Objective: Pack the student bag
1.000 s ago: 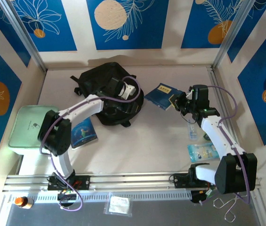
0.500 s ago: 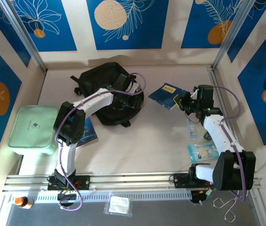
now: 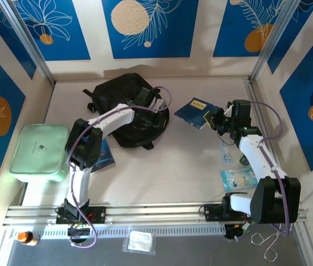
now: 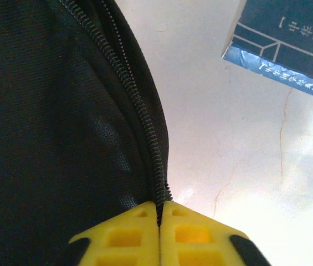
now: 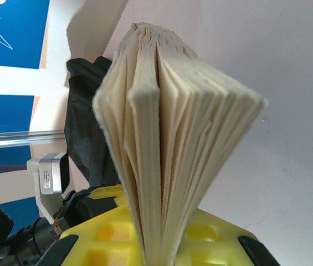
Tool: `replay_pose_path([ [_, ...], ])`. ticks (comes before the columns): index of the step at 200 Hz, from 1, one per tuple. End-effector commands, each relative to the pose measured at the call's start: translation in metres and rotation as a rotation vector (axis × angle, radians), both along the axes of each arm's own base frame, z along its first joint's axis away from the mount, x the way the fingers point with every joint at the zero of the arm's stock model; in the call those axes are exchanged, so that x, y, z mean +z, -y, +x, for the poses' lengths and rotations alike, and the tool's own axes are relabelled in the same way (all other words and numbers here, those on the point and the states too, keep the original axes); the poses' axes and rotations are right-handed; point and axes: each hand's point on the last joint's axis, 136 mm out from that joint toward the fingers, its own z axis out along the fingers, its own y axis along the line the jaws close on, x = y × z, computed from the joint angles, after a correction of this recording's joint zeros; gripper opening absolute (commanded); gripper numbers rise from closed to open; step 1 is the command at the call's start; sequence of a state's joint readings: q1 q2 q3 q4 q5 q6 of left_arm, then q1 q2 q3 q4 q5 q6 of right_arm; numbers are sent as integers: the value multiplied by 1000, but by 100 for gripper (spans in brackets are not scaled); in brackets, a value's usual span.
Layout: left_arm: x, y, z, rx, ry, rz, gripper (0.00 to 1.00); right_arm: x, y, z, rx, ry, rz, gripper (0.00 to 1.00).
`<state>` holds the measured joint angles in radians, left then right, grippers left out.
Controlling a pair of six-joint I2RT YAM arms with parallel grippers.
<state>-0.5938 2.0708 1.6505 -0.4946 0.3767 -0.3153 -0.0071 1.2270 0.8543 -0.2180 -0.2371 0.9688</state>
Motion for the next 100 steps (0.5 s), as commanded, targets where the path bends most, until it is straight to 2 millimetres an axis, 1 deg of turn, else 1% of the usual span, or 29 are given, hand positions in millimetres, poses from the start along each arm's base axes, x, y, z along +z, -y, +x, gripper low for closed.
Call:
replay_pose_path([
  [1, 32, 2, 4, -7, 13, -81, 1, 18, -3, 2, 27, 64, 5, 0],
  [33, 63, -7, 7, -13, 62, -148, 0, 18, -5, -3, 37, 70, 3, 0],
  [61, 94, -17, 12, -3, 128, -196, 0, 26, -10, -8, 64, 89, 20, 0],
  [83, 118, -20, 16, -6, 189, -234, 0, 32, -18, -14, 99, 104, 41, 0],
  [100, 135, -19, 18, -11, 239, -264, 0, 35, -29, -20, 130, 106, 57, 0],
])
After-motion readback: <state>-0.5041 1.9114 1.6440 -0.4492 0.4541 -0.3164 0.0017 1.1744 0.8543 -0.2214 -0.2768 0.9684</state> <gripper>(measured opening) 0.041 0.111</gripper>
